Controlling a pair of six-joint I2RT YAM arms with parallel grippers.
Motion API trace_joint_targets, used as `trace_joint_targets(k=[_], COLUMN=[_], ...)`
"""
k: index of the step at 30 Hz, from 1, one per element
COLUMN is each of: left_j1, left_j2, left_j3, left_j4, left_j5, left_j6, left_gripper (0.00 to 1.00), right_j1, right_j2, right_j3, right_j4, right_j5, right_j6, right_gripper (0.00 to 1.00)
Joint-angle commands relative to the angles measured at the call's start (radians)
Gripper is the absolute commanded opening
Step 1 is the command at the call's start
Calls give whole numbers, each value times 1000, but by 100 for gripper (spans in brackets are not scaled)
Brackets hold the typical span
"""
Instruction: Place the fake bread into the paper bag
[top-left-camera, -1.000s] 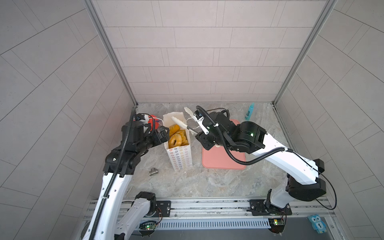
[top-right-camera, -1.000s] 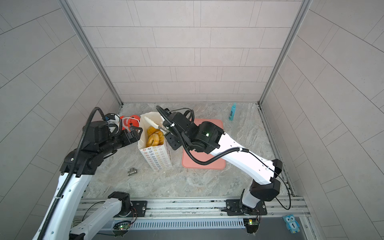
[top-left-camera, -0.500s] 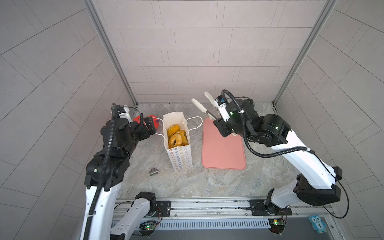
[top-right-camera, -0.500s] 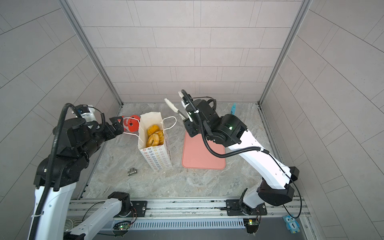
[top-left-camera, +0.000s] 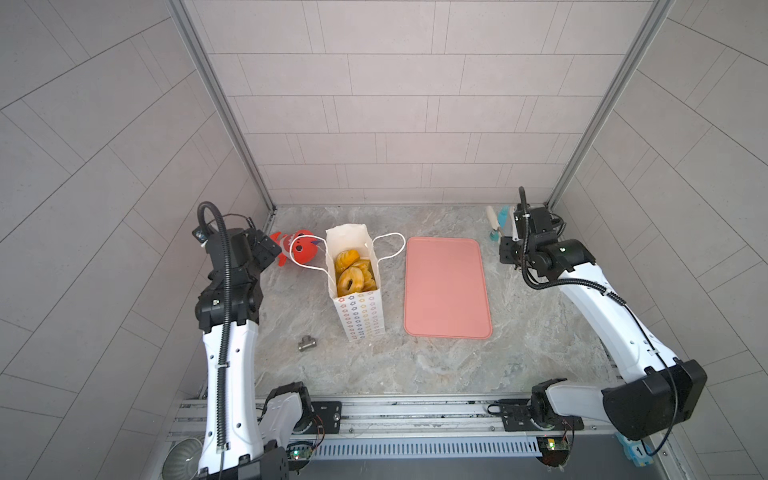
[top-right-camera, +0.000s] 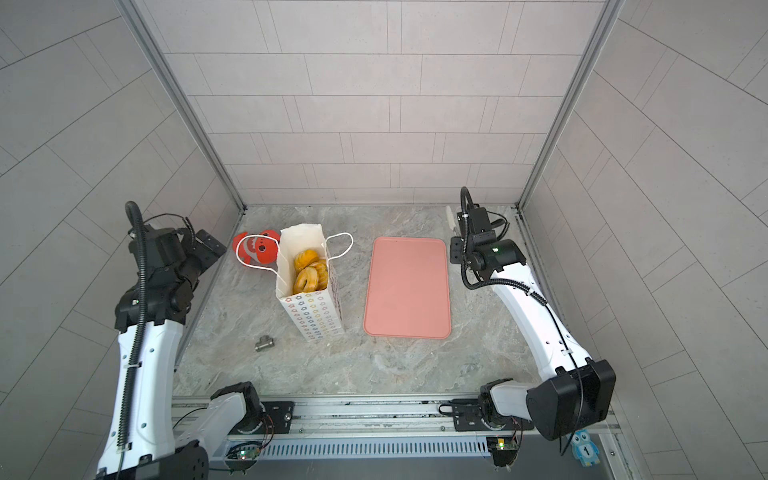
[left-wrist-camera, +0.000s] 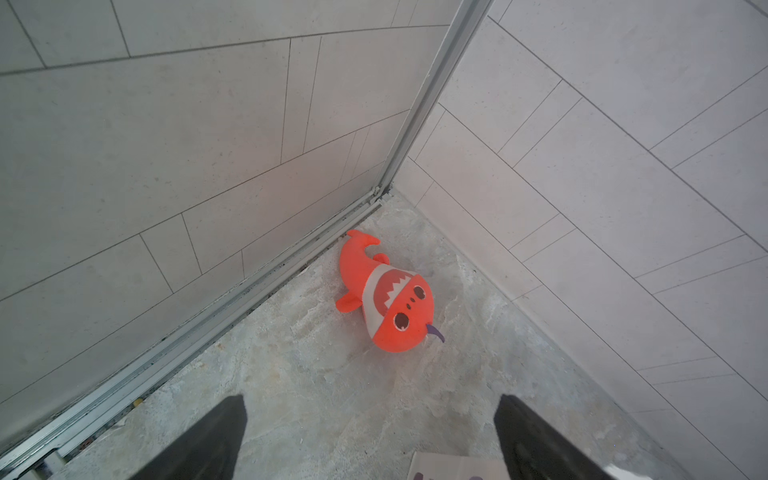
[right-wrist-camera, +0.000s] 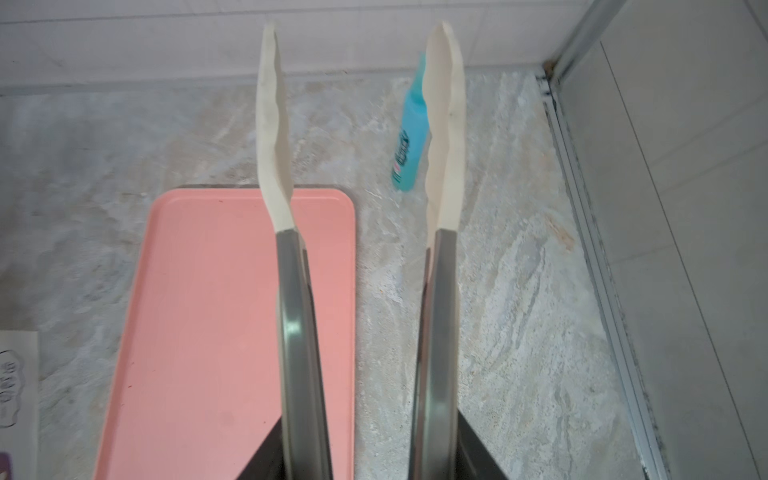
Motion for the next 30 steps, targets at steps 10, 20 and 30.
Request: trace_joint_targets(k=[10,20,30], left_j1=[0,-4,-19], left_j2=[20,144,272], left_j3=[-394,-410,-410], left_j4=[397,421,412], left_j5=[-233,-291,-319], left_j6=[41,15,-23], left_gripper=[100,100,100], right_j1=[-134,-256,-278], right_j2=[240,462,469], right_j3=[-160,-157,-197], right_j4=[244,214,232], right_j5=[91,15,56], right_j6=[20,68,44], right_gripper=[49,59,99])
